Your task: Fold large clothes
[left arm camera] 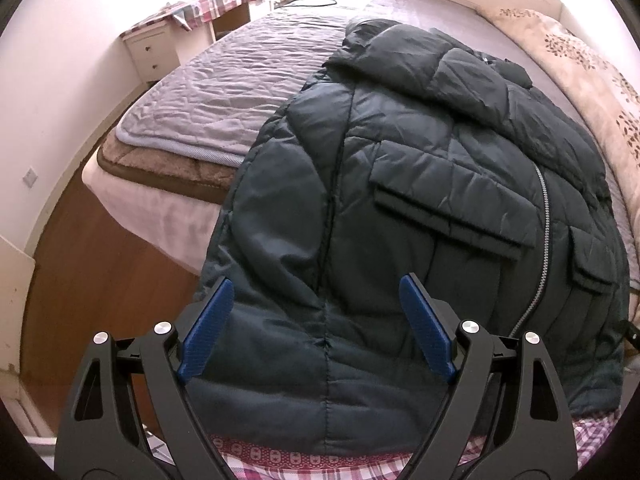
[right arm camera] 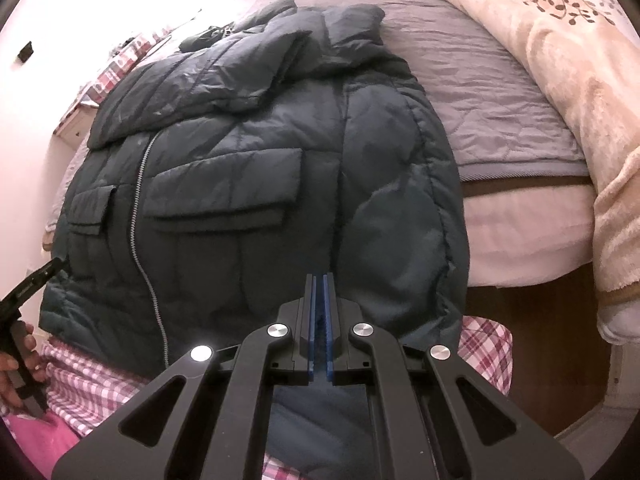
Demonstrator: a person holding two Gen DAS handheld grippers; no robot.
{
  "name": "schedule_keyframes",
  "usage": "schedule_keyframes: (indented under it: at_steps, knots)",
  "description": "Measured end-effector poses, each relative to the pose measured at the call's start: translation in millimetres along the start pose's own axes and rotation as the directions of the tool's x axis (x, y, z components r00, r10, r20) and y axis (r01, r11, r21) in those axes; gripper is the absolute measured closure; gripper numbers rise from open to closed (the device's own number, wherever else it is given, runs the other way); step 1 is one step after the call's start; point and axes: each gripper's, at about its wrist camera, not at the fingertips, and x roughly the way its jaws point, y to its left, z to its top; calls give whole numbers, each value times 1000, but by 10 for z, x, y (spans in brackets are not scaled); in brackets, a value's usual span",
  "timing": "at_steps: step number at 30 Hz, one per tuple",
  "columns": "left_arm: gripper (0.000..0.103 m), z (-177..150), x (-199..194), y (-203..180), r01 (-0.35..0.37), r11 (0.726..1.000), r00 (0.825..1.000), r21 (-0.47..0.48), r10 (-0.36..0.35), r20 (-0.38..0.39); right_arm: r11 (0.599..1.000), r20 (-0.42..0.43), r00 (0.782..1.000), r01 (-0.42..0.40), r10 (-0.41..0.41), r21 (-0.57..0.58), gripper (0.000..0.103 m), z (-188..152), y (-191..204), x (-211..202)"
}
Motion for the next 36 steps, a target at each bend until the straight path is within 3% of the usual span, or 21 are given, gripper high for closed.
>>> schedule_keyframes:
  at_steps: [20,21,22,23,26,36]
  knots:
    - [15,1,11,20,13,1000,1000,-17,-13,-9,997,-54,997,59,-56,59,97,-101,-223,-53]
    - [15,1,13,22,14,1000,1000,-18,-14,-10,996,-53,997,59,-56,60,75,-106,-222,-56]
    - [15,-2,11,23,15,1000,1000,-19,-15,-10,996,-48,997,63,-60,61,43,-112,-216,-68]
    - [15,-4,8,21,16,1000,1000,-21,-16,-8,996,-31,997,68,-66,65,37,-118,-216,-95]
    - [15,-6,6,32,21,999,1000,-25,-21,-7,996,9,997,72,-73,55,36,-117,-198,-170]
    - [15,-8,-15,70,33,999,999,-38,-33,-4,995,5,997,80,-80,51,36,-129,-195,-155]
